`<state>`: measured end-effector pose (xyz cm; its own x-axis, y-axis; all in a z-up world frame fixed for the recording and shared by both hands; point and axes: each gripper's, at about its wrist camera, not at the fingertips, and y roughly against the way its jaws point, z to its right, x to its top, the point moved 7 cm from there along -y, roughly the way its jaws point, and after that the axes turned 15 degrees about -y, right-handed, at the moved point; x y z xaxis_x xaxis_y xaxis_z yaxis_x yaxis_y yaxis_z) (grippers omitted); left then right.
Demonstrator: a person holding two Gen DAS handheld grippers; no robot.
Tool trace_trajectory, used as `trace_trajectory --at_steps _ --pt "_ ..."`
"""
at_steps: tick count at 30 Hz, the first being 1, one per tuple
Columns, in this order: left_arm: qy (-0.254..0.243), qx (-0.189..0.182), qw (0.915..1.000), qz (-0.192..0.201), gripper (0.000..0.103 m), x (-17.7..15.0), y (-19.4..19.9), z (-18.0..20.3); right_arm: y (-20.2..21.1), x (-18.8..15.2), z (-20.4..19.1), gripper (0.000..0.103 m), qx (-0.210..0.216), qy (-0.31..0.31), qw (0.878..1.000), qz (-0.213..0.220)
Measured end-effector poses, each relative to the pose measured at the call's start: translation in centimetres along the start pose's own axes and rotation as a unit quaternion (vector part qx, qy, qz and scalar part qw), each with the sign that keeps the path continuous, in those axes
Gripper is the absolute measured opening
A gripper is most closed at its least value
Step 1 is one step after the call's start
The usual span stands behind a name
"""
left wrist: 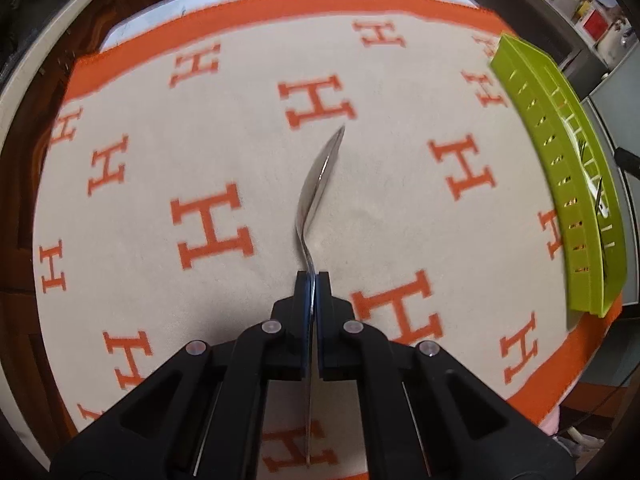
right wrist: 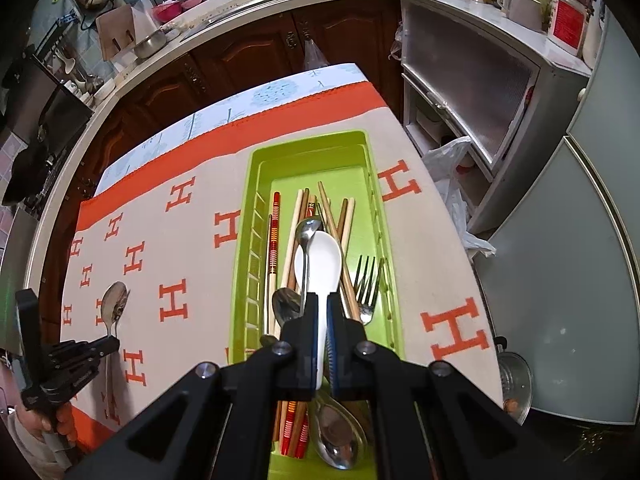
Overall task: Organize utensils
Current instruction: 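Release the small spoon into the tray with the right tool while the left tool holds its spoon, then carry the large steel spoon into the tray and open the left tool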
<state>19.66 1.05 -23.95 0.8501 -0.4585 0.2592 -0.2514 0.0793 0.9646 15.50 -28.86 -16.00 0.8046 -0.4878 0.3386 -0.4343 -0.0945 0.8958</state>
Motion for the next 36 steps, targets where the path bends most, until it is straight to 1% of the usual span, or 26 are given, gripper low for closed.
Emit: trace_trajectory --at_steps 4,6,7,10,15,18,20,22,24,27,29,32,36 --pt "0.009 0.003 0.9999 -0.006 0.000 0.0 0.0 0.0 0.2 -0.5 0.2 0.004 0.007 -0.003 1.000 -0.004" --pt "0.023 -0.014 0.9995 -0.015 0.000 -0.1 0.3 0.4 0.4 -0.7 0.3 0.004 0.012 -0.005 1.000 -0.006" --pt "0.027 -0.027 0.9992 -0.013 0.000 0.0 0.8 1.0 0.6 -0.7 0.3 0.004 0.014 -0.007 1.000 -0.006" --pt "0.028 -0.045 0.9986 0.006 0.000 0.7 2.7 2.6 1.3 -1.0 0.7 0.004 0.023 -0.012 1.000 -0.006" --pt "0.028 -0.098 0.9935 0.052 0.000 4.1 7.1 6.8 2.6 -1.4 1.3 0.004 0.034 -0.021 0.999 -0.005" --pt "0.022 -0.123 0.9897 0.070 0.000 7.0 8.6 10.1 3.3 -1.5 2.0 0.004 0.040 -0.027 0.999 0.000" --pt "0.013 -0.142 0.9870 0.075 0.000 8.9 8.8 12.5 3.6 -1.4 2.4 0.004 0.041 -0.033 0.999 0.004" --pt "0.007 -0.154 0.9845 0.083 0.000 10.9 8.6 14.6 3.7 -1.3 2.8 0.004 0.041 -0.039 0.998 0.007" --pt "0.008 -0.165 0.9827 0.083 0.000 12.8 7.6 16.5 3.8 -1.2 3.2 0.004 0.042 -0.048 0.998 0.008" --pt "0.016 -0.168 0.9828 0.076 0.000 15.1 5.5 18.5 4.2 -0.9 3.9 0.004 0.044 -0.060 0.997 0.014" --pt "0.021 -0.169 0.9832 0.066 0.000 16.0 4.1 19.5 4.7 -0.7 4.4 0.004 0.043 -0.065 0.997 0.019" --pt "0.024 -0.161 0.9850 0.058 0.000 17.1 2.3 20.5 5.4 -0.2 5.3 0.004 0.042 -0.075 0.996 0.029" --pt "0.031 -0.145 0.9878 0.048 0.000 17.0 0.4 20.4 5.6 0.4 6.1 0.004 0.038 -0.082 0.995 0.037"
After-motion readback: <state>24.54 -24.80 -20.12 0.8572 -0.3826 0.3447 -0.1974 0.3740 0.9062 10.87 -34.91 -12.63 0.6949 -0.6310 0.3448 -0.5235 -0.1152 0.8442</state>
